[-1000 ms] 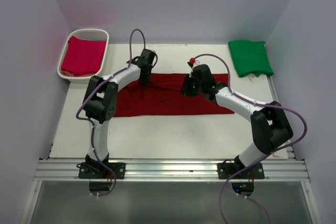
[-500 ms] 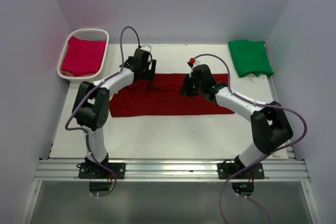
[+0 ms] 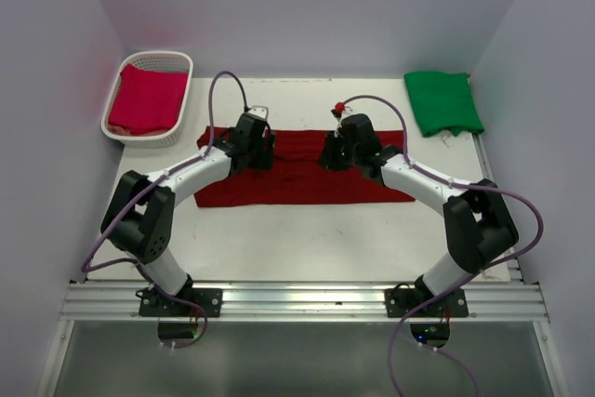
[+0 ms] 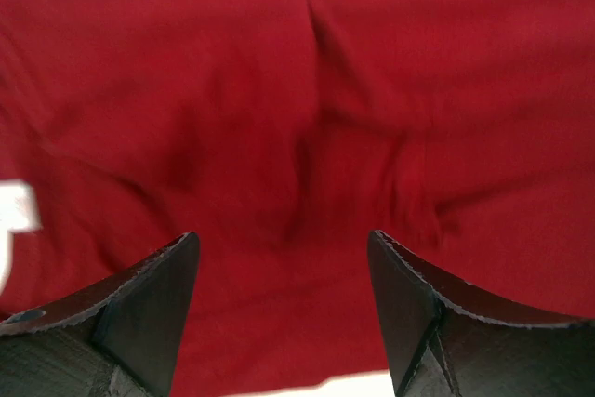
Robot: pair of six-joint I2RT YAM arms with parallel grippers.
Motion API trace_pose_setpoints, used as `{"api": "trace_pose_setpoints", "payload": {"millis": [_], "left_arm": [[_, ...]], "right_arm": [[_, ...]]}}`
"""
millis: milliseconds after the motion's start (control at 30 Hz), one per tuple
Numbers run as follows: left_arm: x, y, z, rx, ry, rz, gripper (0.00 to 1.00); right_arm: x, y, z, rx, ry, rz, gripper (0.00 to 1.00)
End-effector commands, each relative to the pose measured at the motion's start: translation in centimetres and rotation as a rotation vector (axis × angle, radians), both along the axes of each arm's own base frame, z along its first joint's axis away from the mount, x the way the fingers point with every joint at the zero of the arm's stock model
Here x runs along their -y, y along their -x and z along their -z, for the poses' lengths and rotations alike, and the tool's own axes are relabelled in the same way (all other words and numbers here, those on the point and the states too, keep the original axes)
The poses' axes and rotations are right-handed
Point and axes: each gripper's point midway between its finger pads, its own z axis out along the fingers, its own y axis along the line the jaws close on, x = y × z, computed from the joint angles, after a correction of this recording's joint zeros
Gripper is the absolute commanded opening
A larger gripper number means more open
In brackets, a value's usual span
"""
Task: Fold and stack the t-shirts
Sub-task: Fold the tshirt
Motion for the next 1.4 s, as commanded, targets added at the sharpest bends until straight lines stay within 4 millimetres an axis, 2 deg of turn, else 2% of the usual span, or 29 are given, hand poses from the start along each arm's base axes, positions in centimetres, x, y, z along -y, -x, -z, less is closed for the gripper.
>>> {"api": "trace_pose_setpoints", "payload": {"millis": [0,167,500,667,900,1033,1200,1367], "left_arm": [[1.0,2.1,1.4,-0.028,-0.014,0.041,0.76],[1.0,2.3,3.4,-0.039,-0.051,0.046,0.75],[0.2,0.4,5.9,-0.026,-0.136,-0.008,0.71],[0.3,-0.8,5.8,0.000,-0.147,-0.029,0.68],[0.2,-1.3,3.8,0.055,-0.129,-0.052,0.67],[-0.1,-1.8,3.6,0.070,-0.146,-0.067,0.67],[0.2,-2.6,4.3,0.081,-0.147,-0.074,0.65],[0.2,-3.5,5.0,0.088,-0.144,-0.091,0.57]], "right_arm": [[-1.2,-0.3,-0.4,0.012,-0.032,-0.030,0.19],[-1.3,-0.2,-0.5,0.017,-0.030,-0.034,0.18],[-1.0,-0.1,-0.4,0.018,-0.016,-0.032,0.14],[-0.9,-0.1,-0.4,0.016,-0.008,-0.033,0.12],[-0.7,-0.1,-0.4,0.023,0.004,-0.034,0.11],[-0.8,-0.1,-0.2,0.017,0.001,-0.036,0.11],[-0.8,-0.1,-0.2,0.016,0.002,-0.037,0.10],[-0.5,0.0,-0.3,0.021,0.014,-0.035,0.08]]}}
